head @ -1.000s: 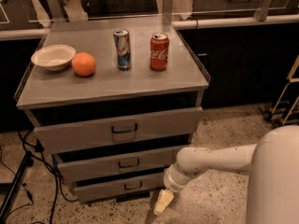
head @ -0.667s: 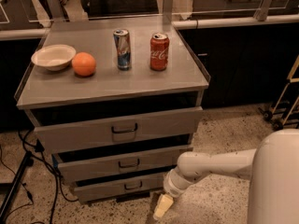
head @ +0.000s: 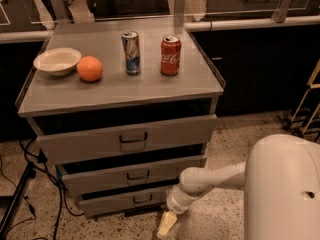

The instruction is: Open bottom drawer

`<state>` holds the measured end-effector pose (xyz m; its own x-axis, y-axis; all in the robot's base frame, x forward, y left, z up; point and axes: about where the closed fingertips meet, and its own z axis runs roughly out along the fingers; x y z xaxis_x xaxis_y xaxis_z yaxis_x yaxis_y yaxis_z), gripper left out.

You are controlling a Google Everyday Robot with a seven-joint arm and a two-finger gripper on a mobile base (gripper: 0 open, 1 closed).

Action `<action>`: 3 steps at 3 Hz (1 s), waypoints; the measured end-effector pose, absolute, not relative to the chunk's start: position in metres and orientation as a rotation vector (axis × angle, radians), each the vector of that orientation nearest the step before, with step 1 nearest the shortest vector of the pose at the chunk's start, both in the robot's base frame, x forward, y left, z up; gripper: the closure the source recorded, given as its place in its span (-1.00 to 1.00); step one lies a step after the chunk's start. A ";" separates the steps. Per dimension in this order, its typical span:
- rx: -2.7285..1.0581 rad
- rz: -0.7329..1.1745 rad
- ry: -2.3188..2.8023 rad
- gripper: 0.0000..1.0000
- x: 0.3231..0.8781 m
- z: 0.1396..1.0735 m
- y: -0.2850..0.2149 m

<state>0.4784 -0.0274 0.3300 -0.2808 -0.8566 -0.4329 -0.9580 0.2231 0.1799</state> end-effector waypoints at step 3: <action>-1.724 0.705 2.251 -1.00 0.504 0.258 0.023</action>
Offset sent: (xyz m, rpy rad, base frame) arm 0.0244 0.0572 -0.0624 0.0624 0.0121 0.0305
